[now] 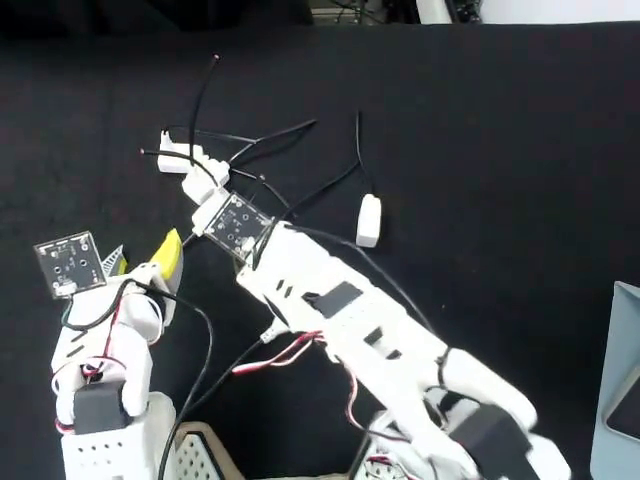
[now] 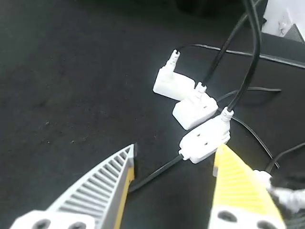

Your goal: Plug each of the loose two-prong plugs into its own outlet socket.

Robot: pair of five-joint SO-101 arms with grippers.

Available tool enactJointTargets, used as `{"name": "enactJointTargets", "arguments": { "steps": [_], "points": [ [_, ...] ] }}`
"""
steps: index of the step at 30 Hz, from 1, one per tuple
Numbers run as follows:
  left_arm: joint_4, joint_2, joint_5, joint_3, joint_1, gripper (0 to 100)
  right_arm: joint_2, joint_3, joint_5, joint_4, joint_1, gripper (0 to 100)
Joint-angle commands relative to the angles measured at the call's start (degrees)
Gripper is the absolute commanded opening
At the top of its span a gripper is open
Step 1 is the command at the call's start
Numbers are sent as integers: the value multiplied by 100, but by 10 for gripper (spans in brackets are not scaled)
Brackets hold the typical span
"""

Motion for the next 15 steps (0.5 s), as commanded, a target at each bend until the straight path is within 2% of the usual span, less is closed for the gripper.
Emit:
{"name": "enactJointTargets", "arguments": {
  "steps": [1, 4, 15],
  "points": [
    [35, -44, 44, -66, -75, 266, 444, -426, -18, 9, 70, 11],
    [105, -44, 18, -66, -75, 266, 725, -497, -18, -9, 44, 11],
    [114, -44, 0, -57, -66, 266, 365, -462, -18, -18, -105, 11]
  ]
}}
